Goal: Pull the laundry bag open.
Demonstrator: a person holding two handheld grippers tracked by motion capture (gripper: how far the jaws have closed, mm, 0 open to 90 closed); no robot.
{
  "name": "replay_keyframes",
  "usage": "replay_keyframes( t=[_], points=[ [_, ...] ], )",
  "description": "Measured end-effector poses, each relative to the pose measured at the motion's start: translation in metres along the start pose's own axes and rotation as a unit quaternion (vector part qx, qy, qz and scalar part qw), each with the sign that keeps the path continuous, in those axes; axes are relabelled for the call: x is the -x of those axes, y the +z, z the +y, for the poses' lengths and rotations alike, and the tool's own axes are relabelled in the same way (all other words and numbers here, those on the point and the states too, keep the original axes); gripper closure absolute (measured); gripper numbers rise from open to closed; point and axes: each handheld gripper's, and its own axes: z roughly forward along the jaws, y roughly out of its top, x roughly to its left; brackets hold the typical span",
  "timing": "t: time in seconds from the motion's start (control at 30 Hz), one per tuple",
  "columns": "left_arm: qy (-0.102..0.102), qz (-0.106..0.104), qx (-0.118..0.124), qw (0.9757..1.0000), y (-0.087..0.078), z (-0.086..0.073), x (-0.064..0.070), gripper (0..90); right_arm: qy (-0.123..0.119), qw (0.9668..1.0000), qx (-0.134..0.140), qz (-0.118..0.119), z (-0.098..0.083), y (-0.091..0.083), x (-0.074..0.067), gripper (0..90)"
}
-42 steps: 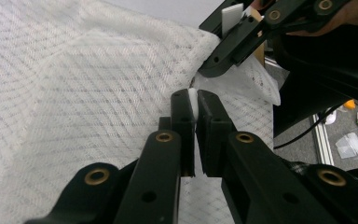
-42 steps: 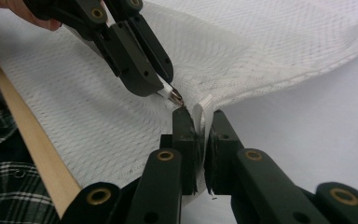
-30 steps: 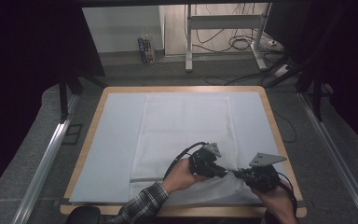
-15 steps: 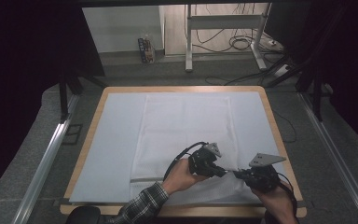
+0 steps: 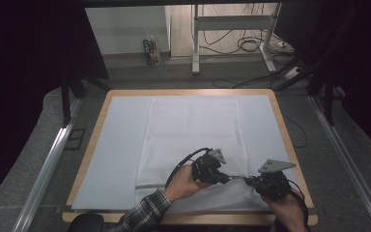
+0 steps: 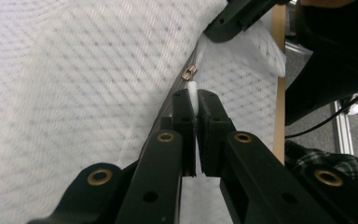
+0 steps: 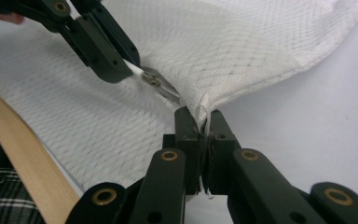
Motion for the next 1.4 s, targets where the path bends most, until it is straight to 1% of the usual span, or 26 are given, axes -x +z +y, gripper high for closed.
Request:
replay_keyframes(
  t=[0.03,0.13,0.23,0.3,0.33,0.4,0.57,0.63,0.67,0.7,0.77,0.8,0.83,0.87,0.9,0.93,0.97,1.0,1.03,1.1,1.13,1.17,1.27,1.33,1.37,1.4],
  points=[
    [-0.002,-0.003,0.003,1.0,-0.001,-0.001,0.0,87.7,0.0,1.0,0.0,-0.001,0.0,0.0,0.0,85.6],
    [-0.002,0.0,0.005,1.0,-0.001,-0.003,0.0,87.6,-0.005,1.0,-0.001,-0.001,0.001,0.001,-0.002,85.6],
    [-0.003,0.001,0.004,1.0,-0.002,-0.003,0.001,87.6,-0.006,1.0,-0.001,-0.002,0.001,0.001,-0.002,85.6],
    [-0.002,0.005,0.001,1.0,-0.003,-0.004,0.001,87.6,-0.006,0.9999,-0.003,-0.008,0.0,0.001,-0.002,85.6],
    [-0.004,0.003,0.001,1.0,-0.003,-0.005,0.0,87.6,-0.005,0.9999,-0.004,-0.01,0.0,0.001,-0.002,85.6],
    [-0.007,0.0,0.002,1.0,-0.004,-0.006,0.0,87.6,-0.003,1.0,-0.002,-0.005,-0.001,0.001,-0.002,85.6],
    [-0.006,-0.001,0.001,1.0,-0.007,-0.009,0.002,87.6,-0.005,1.0,-0.005,-0.001,-0.001,0.002,-0.003,85.6],
    [-0.005,0.004,-0.001,1.0,-0.009,-0.01,0.003,87.6,-0.008,1.0,-0.005,0.0,0.0,0.002,-0.004,85.6],
    [-0.005,0.009,-0.003,0.9999,-0.01,-0.011,0.004,87.6,-0.011,0.9999,-0.007,-0.006,0.0,0.002,-0.005,85.6],
    [-0.007,0.009,-0.002,0.9999,-0.012,-0.012,0.003,87.6,-0.012,0.9998,-0.009,-0.012,0.0,0.002,-0.005,85.7],
    [-0.016,0.003,0.003,0.9999,-0.014,-0.016,0.002,87.6,-0.008,0.9999,-0.006,-0.006,-0.001,0.002,-0.003,85.7],
    [-0.014,0.007,0.001,0.9999,-0.015,-0.017,0.002,87.6,-0.008,0.9999,-0.006,-0.008,-0.001,0.002,-0.004,85.6],
    [-0.014,0.009,-0.001,0.9999,-0.015,-0.019,0.002,87.6,-0.013,0.9998,-0.01,-0.015,-0.001,0.002,-0.005,85.6],
    [-0.015,0.01,-0.001,0.9998,-0.016,-0.02,0.002,87.6,-0.012,0.9997,-0.01,-0.015,-0.001,0.002,-0.005,85.7],
    [-0.017,0.006,0.001,0.9998,-0.016,-0.022,0.001,87.6,-0.013,0.9997,-0.012,-0.015,-0.001,0.002,-0.005,85.7],
    [-0.02,0.008,-0.001,0.9998,-0.017,-0.023,0.001,87.6,-0.011,0.9998,-0.012,-0.011,-0.001,0.003,-0.005,85.7],
    [-0.021,0.011,-0.004,0.9997,-0.017,-0.024,0.001,87.6,-0.014,0.9996,-0.014,-0.018,-0.001,0.003,-0.006,85.6],
    [-0.021,0.008,-0.001,0.9997,-0.019,-0.026,0.0,87.6,-0.016,0.9995,-0.016,-0.022,-0.001,0.003,-0.006,85.7],
    [-0.028,0.008,0.0,0.9996,-0.02,-0.027,0.0,87.6,-0.014,0.9997,-0.013,-0.015,-0.002,0.003,-0.005,85.7],
    [-0.027,0.013,0.001,0.9995,-0.024,-0.03,-0.001,87.6,-0.017,0.9995,-0.015,-0.022,-0.002,0.002,-0.004,85.7],
    [-0.03,0.012,0.004,0.9995,-0.026,-0.032,-0.001,87.6,-0.013,0.9997,-0.013,-0.018,-0.003,0.002,-0.004,85.7],
    [-0.038,0.013,0.008,0.9992,-0.027,-0.034,-0.001,87.5,-0.012,0.9997,-0.012,-0.02,-0.003,0.002,-0.003,85.6],
    [-0.044,0.018,0.011,0.9988,-0.032,-0.041,-0.003,87.5,-0.01,0.9997,-0.012,-0.02,-0.004,0.001,-0.003,85.7],
    [-0.051,0.017,0.014,0.9984,-0.035,-0.046,-0.004,87.5,-0.011,0.9997,-0.012,-0.02,-0.004,0.001,-0.002,85.6],
    [-0.051,0.017,0.014,0.9984,-0.035,-0.046,-0.004,87.6,-0.011,0.9997,-0.012,-0.02,-0.004,0.001,-0.002,85.7],
    [-0.056,0.021,0.015,0.9981,-0.037,-0.05,-0.004,87.5,-0.012,0.9997,-0.012,-0.02,-0.004,0.001,-0.002,85.6]
  ],
)
